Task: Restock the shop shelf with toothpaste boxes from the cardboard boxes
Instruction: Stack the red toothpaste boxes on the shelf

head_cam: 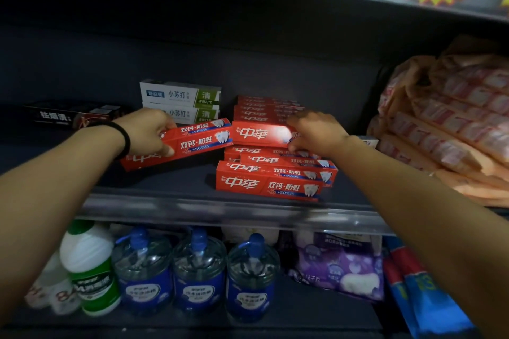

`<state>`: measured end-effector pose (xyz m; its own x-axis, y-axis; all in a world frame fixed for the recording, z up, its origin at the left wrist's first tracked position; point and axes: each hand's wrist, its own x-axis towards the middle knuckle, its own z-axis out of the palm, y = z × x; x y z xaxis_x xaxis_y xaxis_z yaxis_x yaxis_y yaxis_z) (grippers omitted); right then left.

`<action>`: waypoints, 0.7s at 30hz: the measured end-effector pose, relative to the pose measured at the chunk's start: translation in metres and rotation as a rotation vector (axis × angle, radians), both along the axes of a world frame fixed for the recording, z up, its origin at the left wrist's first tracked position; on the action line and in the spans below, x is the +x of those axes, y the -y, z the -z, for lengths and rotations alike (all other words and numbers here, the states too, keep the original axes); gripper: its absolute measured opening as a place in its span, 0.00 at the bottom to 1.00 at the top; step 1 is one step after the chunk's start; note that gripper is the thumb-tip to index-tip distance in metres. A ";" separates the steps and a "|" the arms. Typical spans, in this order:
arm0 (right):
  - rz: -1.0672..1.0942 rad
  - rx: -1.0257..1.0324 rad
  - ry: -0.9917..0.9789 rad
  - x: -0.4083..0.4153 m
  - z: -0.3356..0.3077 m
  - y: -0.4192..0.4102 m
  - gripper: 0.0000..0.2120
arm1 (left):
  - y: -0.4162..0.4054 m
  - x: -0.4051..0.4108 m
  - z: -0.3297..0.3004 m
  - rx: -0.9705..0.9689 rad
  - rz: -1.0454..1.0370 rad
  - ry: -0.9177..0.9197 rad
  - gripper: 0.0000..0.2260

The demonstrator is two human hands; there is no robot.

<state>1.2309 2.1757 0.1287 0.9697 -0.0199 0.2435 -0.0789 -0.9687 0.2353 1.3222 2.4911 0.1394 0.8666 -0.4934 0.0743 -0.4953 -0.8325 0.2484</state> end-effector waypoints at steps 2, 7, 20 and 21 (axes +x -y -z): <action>0.005 -0.025 0.009 0.001 0.002 -0.001 0.25 | 0.000 0.000 -0.001 0.003 0.001 0.002 0.18; 0.017 -0.097 0.071 0.006 0.006 -0.003 0.19 | 0.001 -0.002 -0.002 0.010 0.003 -0.014 0.18; -0.158 -0.037 0.094 -0.025 -0.031 -0.026 0.27 | 0.015 -0.036 -0.032 0.007 0.081 -0.006 0.17; -0.196 -0.032 0.104 -0.032 -0.036 -0.032 0.29 | 0.020 -0.042 -0.035 0.007 0.092 -0.012 0.17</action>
<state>1.1991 2.2074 0.1647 0.9241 0.1755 0.3395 0.0845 -0.9602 0.2664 1.2803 2.4710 0.1745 0.8182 -0.5717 0.0608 -0.5671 -0.7851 0.2492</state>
